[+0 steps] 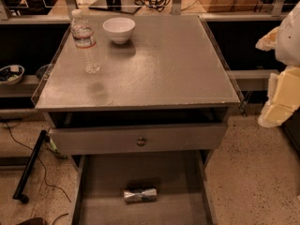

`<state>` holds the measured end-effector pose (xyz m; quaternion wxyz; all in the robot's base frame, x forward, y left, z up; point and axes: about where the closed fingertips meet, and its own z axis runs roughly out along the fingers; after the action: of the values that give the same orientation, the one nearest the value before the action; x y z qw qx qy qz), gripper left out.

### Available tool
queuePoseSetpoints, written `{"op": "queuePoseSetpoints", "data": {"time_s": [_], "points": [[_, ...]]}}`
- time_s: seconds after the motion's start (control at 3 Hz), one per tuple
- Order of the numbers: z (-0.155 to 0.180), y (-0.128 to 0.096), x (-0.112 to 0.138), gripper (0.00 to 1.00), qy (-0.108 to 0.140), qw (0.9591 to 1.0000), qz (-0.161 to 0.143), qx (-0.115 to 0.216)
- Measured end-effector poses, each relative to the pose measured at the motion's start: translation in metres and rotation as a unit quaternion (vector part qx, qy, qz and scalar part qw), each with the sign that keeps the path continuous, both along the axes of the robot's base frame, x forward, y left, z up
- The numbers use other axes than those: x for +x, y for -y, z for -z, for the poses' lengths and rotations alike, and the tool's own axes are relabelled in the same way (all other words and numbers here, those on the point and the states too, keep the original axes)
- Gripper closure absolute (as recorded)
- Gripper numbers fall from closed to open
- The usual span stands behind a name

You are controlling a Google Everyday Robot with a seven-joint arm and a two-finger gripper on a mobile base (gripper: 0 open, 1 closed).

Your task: Pick redbull can from middle drawer and place on counter

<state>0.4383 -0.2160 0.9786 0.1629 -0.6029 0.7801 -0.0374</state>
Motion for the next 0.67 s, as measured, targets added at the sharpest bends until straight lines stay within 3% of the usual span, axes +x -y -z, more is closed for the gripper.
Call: {"op": "queuePoseSetpoints", "data": {"time_s": [0.33, 0.67], "points": [[0.0, 0.0, 0.0, 0.0, 0.0, 1.0, 0.0, 0.0], [0.025, 0.0, 0.001, 0.0, -0.007, 0.9995, -0.008, 0.03]]}}
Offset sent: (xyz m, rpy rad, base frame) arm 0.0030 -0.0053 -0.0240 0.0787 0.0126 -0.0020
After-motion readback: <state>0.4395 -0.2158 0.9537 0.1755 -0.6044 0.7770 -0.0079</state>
